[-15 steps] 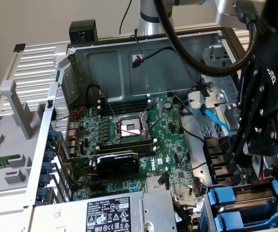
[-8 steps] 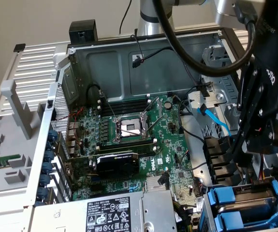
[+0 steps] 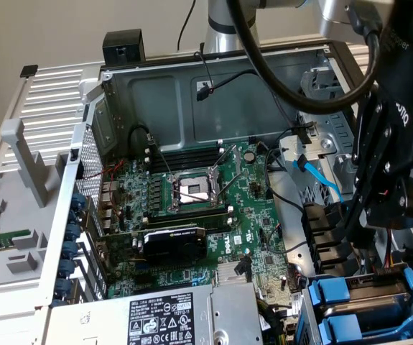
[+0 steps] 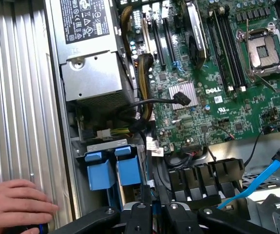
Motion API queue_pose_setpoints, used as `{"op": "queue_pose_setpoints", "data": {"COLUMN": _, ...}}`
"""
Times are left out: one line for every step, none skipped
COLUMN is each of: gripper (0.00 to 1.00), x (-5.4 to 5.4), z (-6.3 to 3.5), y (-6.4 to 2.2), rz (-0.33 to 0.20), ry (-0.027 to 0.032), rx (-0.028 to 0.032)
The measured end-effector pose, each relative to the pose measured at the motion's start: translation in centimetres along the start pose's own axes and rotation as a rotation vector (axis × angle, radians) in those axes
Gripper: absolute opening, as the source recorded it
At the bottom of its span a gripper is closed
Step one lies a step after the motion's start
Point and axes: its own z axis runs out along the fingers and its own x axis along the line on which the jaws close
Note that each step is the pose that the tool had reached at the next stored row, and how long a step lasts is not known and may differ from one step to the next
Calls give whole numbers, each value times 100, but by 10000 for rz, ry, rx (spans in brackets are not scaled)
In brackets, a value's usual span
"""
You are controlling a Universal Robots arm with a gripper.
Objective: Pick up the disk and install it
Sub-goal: 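Insert the second disk wire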
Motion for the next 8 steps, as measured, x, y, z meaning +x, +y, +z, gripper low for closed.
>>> {"op": "queue_pose_setpoints", "data": {"gripper": 16, "x": 0, "z": 0, "y": 0, "rz": 0, "ry": 0, "rx": 0}}
{"op": "queue_pose_setpoints", "data": {"gripper": 16, "x": 0, "z": 0, "y": 1, "rz": 0, "ry": -1, "rx": 3}}
{"op": "queue_pose_setpoints", "data": {"gripper": 16, "x": 0, "z": 1, "y": 2, "rz": 2, "ry": 3, "rx": 20}}
{"op": "queue_pose_setpoints", "data": {"gripper": 16, "x": 0, "z": -4, "y": 2, "rz": 4, "ry": 15, "rx": 31}}
{"op": "queue_pose_setpoints", "data": {"gripper": 16, "x": 1, "z": -15, "y": 3, "rz": 3, "ry": 18, "rx": 31}}
{"op": "queue_pose_setpoints", "data": {"gripper": 16, "x": 2, "z": -30, "y": 5, "rz": 4, "ry": 14, "rx": 37}}
{"op": "queue_pose_setpoints", "data": {"gripper": 16, "x": 3, "z": -48, "y": 8, "rz": 5, "ry": 14, "rx": 40}}
{"op": "queue_pose_setpoints", "data": {"gripper": 16, "x": 5, "z": -67, "y": 10, "rz": 5, "ry": 14, "rx": 40}}
